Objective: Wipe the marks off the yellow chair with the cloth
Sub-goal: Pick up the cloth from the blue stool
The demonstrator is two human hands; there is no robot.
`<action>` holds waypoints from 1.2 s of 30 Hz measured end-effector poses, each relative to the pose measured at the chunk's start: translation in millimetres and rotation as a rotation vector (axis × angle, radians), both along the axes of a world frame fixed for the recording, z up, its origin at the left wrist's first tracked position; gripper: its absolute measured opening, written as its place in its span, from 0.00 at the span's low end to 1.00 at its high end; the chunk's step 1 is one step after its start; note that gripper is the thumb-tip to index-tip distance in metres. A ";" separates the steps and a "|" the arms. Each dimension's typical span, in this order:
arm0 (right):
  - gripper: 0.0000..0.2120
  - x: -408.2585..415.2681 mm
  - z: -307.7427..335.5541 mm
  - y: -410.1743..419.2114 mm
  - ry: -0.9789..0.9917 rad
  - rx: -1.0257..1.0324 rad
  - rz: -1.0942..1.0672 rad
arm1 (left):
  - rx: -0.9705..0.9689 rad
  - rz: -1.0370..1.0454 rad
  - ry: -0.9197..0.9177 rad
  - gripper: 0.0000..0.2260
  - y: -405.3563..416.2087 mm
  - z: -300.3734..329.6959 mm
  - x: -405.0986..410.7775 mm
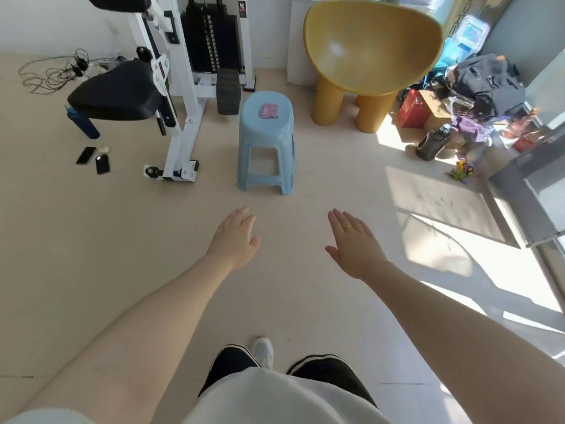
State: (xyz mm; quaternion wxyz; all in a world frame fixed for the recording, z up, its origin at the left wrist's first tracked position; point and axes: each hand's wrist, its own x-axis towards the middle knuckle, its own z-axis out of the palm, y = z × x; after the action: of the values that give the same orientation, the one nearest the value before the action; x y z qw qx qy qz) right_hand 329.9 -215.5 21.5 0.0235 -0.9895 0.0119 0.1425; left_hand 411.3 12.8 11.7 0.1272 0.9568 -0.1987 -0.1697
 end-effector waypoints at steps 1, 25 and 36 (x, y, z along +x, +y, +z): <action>0.32 19.8 0.2 -4.7 0.001 0.003 -0.014 | -0.015 0.037 0.008 0.23 -6.2 -0.2 19.9; 0.31 546.2 -41.6 -195.8 0.194 0.040 0.231 | -0.111 0.310 0.180 0.25 -203.7 -51.3 469.7; 0.33 696.0 -133.4 -179.6 0.488 0.095 0.233 | -0.067 0.407 0.331 0.26 -193.6 -144.3 645.4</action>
State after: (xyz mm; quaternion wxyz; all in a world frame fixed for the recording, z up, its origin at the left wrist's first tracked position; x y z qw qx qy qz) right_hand 1025.9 -395.0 -112.0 0.0496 -0.9184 -0.1034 0.3787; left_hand 1056.7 -180.8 -132.6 0.2209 0.9316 0.0157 -0.2881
